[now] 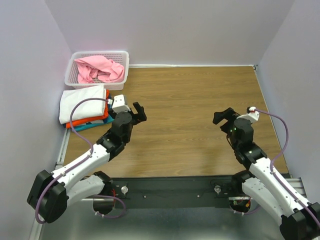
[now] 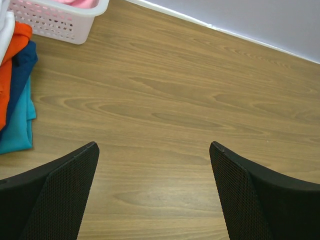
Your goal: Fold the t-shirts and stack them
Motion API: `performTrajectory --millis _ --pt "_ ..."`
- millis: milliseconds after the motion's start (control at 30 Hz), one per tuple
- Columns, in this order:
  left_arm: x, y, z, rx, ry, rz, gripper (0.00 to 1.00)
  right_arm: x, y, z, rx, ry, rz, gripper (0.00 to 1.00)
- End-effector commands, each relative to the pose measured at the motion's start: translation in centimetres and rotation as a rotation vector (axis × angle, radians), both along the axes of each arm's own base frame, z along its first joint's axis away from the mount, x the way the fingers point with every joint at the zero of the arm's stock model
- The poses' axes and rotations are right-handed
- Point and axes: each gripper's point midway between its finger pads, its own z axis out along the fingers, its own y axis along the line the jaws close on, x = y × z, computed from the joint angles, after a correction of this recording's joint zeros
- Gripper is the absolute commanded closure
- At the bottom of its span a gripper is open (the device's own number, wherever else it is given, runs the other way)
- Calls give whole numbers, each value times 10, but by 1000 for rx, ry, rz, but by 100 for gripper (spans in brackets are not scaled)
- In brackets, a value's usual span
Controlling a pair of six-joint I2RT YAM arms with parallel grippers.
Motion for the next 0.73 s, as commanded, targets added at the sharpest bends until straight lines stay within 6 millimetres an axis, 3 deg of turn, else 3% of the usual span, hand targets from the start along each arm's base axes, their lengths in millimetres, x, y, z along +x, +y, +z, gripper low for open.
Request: performTrajectory --millis 0,333,567,700 --pt "1 12 15 -60 -92 88 2 -5 7 -16 27 39 26 0" --pt "-11 24 5 -81 -111 109 2 -11 11 -44 7 103 64 0" --pt "-22 35 16 -134 -178 125 2 -18 10 -61 -6 124 82 0" --pt "-26 38 21 -149 -197 126 2 -20 12 -56 -1 102 98 0"
